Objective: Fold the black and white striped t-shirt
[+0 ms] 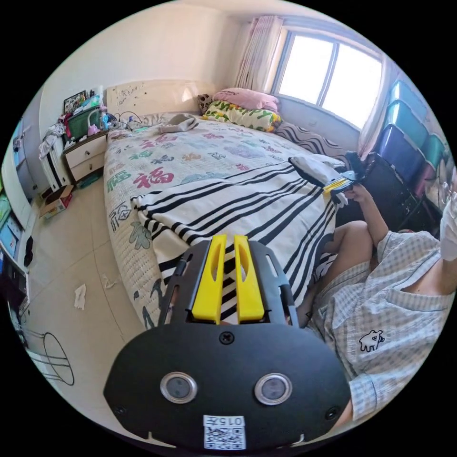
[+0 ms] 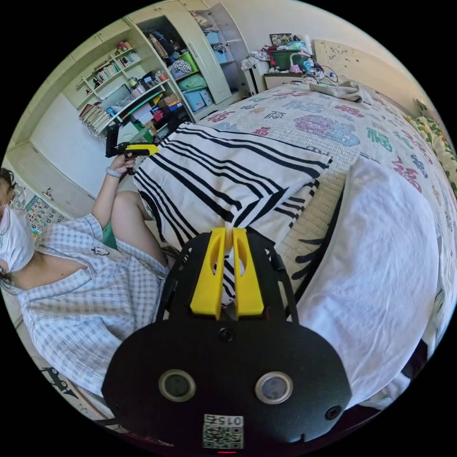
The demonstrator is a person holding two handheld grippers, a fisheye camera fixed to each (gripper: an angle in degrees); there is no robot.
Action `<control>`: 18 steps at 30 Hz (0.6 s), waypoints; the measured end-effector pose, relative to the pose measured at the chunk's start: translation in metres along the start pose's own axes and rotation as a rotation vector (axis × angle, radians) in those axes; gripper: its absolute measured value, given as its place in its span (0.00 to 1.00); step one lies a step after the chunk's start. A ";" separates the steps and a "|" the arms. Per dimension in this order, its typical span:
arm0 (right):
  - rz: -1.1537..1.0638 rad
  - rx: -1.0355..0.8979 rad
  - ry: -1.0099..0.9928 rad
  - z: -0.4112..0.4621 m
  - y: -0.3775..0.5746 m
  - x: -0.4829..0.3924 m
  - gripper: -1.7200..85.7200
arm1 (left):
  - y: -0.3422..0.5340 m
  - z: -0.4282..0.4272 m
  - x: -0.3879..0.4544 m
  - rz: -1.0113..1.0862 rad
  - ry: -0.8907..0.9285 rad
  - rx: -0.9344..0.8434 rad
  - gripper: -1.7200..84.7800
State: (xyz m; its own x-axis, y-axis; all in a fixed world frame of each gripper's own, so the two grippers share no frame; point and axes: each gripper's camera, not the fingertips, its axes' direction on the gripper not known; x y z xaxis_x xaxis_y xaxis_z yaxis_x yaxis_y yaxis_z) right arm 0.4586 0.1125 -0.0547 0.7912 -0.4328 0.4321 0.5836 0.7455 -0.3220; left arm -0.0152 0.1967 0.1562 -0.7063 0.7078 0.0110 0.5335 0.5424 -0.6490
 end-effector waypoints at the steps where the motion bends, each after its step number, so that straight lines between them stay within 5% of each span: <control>1: 0.011 -0.019 -0.018 0.000 -0.002 0.004 0.06 | -0.004 0.008 -0.003 -0.006 -0.011 -0.042 0.03; 5: 0.018 -0.047 -0.109 0.006 -0.013 0.013 0.07 | -0.014 0.005 -0.012 -0.035 0.026 -0.034 0.04; 8: 0.028 0.116 -0.104 -0.025 -0.022 0.017 0.09 | -0.021 -0.012 -0.019 -0.021 0.081 0.017 0.05; 12: 0.166 0.291 -0.001 -0.045 -0.064 0.043 0.12 | -0.018 -0.055 -0.076 -0.274 0.115 0.399 0.10; 18: 0.329 0.109 0.059 0.016 -0.152 0.085 0.18 | -0.059 -0.015 -0.147 -0.544 0.035 0.289 0.16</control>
State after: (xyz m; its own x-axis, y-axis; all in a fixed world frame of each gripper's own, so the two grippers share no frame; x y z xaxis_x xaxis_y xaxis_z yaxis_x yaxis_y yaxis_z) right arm 0.4345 -0.0299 0.0443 0.9449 -0.1863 0.2692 0.2748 0.8982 -0.3431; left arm 0.0636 0.0675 0.2042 -0.8233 0.3811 0.4207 -0.0506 0.6889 -0.7231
